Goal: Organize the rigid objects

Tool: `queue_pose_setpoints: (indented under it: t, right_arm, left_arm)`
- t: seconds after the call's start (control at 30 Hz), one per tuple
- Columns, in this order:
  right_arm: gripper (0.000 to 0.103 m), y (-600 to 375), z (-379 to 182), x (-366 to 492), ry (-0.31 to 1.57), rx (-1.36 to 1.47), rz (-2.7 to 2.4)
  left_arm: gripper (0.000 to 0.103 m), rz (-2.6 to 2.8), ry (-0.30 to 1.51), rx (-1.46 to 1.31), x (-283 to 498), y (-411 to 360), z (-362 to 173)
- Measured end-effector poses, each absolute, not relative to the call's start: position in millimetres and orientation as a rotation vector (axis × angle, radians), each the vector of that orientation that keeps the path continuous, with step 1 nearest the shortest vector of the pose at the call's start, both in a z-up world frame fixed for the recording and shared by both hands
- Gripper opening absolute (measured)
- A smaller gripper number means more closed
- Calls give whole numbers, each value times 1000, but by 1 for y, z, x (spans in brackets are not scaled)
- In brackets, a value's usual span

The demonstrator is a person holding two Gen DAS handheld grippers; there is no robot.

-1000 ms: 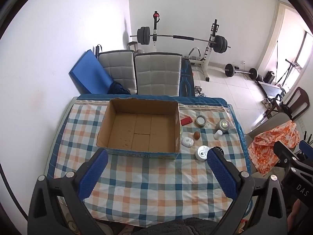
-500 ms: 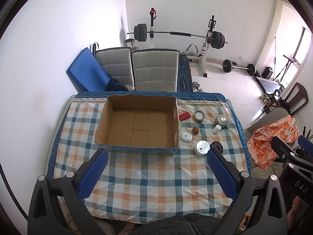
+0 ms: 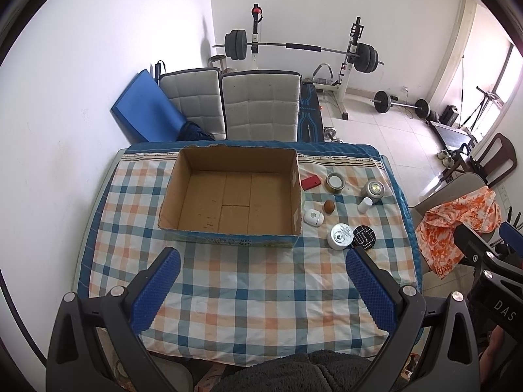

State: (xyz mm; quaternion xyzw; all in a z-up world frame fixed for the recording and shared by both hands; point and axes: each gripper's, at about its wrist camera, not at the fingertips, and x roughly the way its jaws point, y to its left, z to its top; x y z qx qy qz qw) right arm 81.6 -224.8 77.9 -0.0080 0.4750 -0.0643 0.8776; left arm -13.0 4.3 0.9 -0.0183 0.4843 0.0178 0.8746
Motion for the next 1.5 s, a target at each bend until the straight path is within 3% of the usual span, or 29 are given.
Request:
queue_pose_setpoints:
  t: [1.5]
  right_arm:
    - [103, -220, 87, 74, 973, -5, -141]
  left_arm:
    - [103, 37, 1005, -39, -8, 13, 3]
